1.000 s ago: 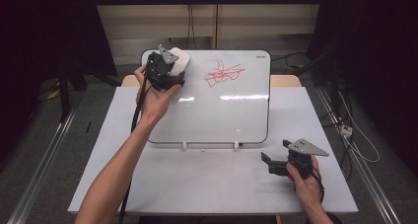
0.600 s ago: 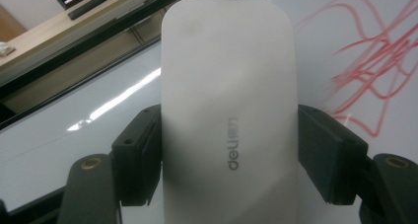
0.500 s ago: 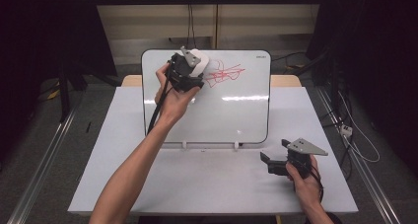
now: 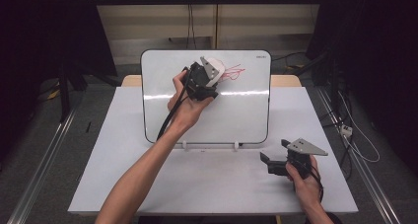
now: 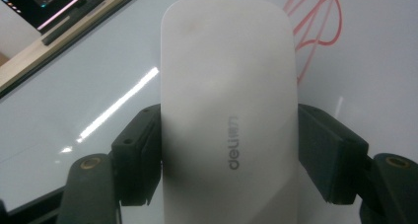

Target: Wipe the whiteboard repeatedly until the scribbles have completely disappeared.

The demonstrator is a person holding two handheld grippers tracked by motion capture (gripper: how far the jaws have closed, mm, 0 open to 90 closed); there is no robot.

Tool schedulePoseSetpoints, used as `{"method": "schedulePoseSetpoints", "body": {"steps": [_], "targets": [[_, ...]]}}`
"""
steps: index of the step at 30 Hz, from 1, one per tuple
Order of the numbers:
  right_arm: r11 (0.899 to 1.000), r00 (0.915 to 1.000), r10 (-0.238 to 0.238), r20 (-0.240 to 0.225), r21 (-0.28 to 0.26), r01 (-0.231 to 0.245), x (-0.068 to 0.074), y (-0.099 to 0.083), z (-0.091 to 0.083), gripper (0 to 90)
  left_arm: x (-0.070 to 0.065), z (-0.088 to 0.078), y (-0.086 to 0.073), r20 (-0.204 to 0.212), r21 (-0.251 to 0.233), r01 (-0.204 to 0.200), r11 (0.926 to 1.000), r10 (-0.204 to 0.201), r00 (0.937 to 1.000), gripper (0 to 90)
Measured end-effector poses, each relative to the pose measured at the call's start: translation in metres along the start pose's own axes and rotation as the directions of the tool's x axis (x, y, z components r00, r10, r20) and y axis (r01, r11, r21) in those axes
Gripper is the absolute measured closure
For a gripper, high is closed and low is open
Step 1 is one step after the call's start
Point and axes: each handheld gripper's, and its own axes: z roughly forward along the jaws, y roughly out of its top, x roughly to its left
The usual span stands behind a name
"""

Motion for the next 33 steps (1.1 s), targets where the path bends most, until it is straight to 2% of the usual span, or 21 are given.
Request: {"method": "schedulePoseSetpoints", "body": {"steps": [1,3,7,11,14,17,20,25,33], "targets": [[1.0,1.0,0.001,0.001,0.0,-0.001,0.0,0.0,0.0,5.9,0.001,0.0,-0.001,-0.005,0.005,-0.003,1.0,0.003,1.0,31.0],[1.0,1.0,-0.001,0.004,-0.001,0.001,-0.001,-0.001,0.0,5.9,0.006,-0.001,-0.003,-0.008,0.002,0.023,0.9997,-0.023,0.9997,31.1],[1.0,1.0,0.002,0.005,0.0,-0.002,-0.002,-0.001,0.0,5.9,0.02,-0.004,-0.006,-0.02,0.008,0.046,0.9989,-0.046,0.9987,31.1],[1.0,1.0,0.0,0.006,0.0,0.0,-0.002,-0.001,0.0,5.9,0.039,-0.008,-0.01,-0.032,0.001,0.096,0.9954,-0.096,0.9949,31.2],[1.0,1.0,-0.001,0.005,0.0,0.001,-0.002,-0.001,0.0,5.9,0.047,-0.009,-0.011,-0.03,-0.005,0.136,0.9907,-0.136,0.9902,31.1],[1.0,1.0,-0.002,0.005,0.0,0.002,-0.002,-0.001,0.0,5.9,0.042,-0.007,-0.007,-0.051,0.002,0.127,0.9919,-0.127,0.9906,31.1],[1.0,1.0,-0.001,0.007,-0.001,0.001,-0.001,0.0,0.001,5.9,0.041,-0.006,-0.004,-0.041,-0.003,0.145,0.9894,-0.145,0.9885,31.1],[1.0,1.0,-0.004,0.004,-0.003,0.004,-0.001,0.0,0.0,5.9,0.041,-0.005,-0.002,-0.039,0.0,0.144,0.9896,-0.144,0.9888,31.0],[1.0,1.0,-0.002,0.003,-0.001,0.002,-0.001,0.0,0.001,6.0,0.028,0.0,0.008,-0.032,-0.005,0.118,0.993,-0.118,0.9925,30.9]]}}
